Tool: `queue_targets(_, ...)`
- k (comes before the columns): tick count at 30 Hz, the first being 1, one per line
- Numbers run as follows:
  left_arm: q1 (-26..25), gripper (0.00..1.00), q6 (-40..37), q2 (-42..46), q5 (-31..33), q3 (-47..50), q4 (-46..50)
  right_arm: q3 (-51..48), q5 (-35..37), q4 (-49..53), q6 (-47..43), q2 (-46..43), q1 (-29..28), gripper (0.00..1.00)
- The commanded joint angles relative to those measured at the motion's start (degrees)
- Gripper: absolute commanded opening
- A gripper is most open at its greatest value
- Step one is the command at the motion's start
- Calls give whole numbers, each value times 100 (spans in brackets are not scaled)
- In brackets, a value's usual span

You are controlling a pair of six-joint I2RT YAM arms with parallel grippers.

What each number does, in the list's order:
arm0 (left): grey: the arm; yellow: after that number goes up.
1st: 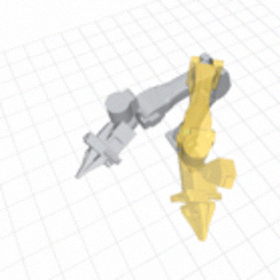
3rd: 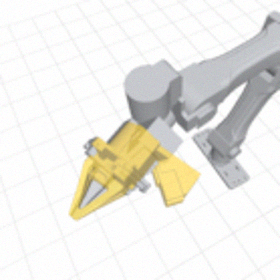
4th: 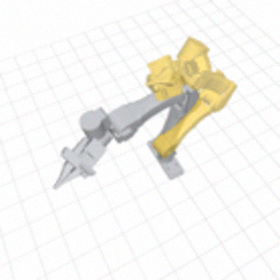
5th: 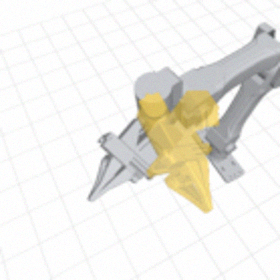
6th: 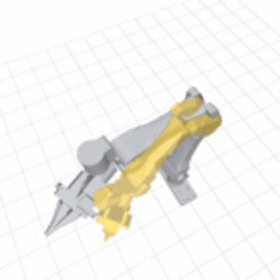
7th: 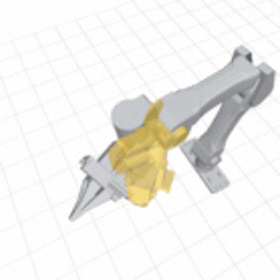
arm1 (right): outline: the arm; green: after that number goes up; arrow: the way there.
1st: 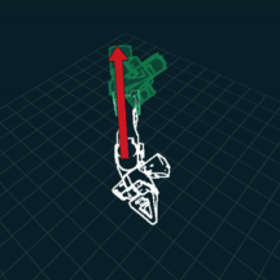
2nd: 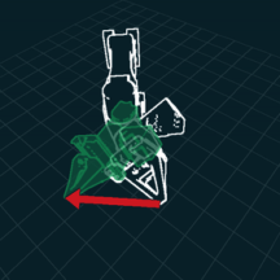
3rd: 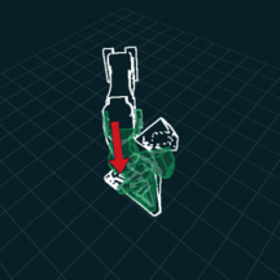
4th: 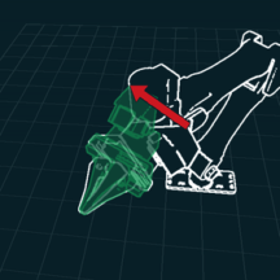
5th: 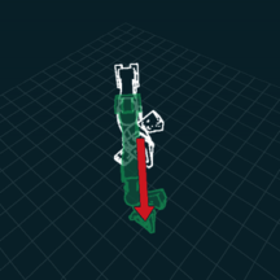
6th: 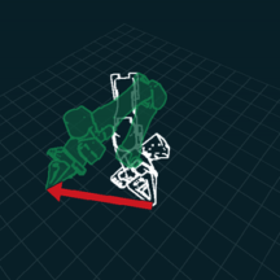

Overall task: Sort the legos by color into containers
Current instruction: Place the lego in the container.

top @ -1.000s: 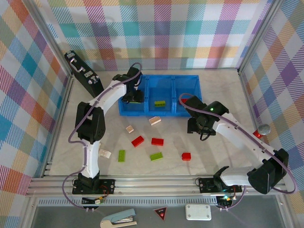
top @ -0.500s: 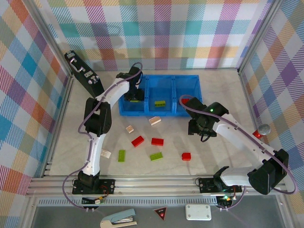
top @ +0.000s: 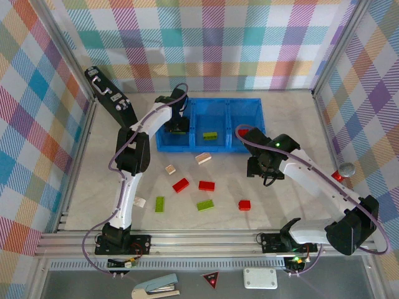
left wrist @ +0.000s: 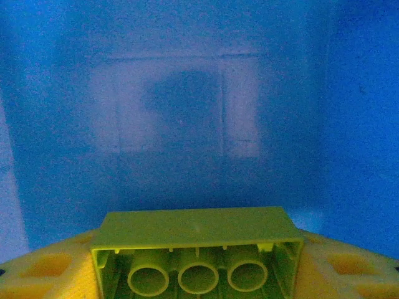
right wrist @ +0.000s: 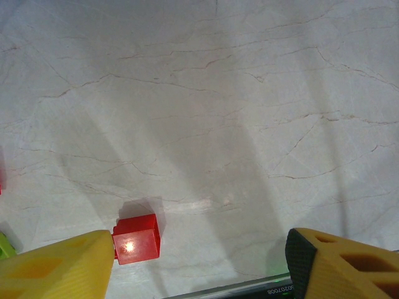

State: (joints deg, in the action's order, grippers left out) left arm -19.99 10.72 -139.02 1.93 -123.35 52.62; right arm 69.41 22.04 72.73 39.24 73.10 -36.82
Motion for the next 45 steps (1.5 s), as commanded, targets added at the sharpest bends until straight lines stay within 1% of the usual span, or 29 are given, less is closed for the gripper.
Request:
queue_targets(1,59,63,27,-84,-158,-171,239,-24,2,75,83,-35,8,74)
queue_targets(16,56,71,53,151,-150,-188,293,3,28,154,115,-199,8,74)
queue_targets(25,58,74,19,405,-145,-189,433,95,37,198,99,-237,8,74)
queue_targets(31,66,74,27,737,-66,-181,501,132,-46,151,57,-235,-1,74)
queue_targets(37,59,74,17,1122,-119,-141,646,99,-138,44,9,-172,-27,74)
queue_targets(40,56,73,-6,1404,-149,89,663,82,-224,-46,-9,-108,-49,74)
queue_targets(45,61,74,-16,2233,-118,1127,339,39,-323,-186,-4,27,-121,74)
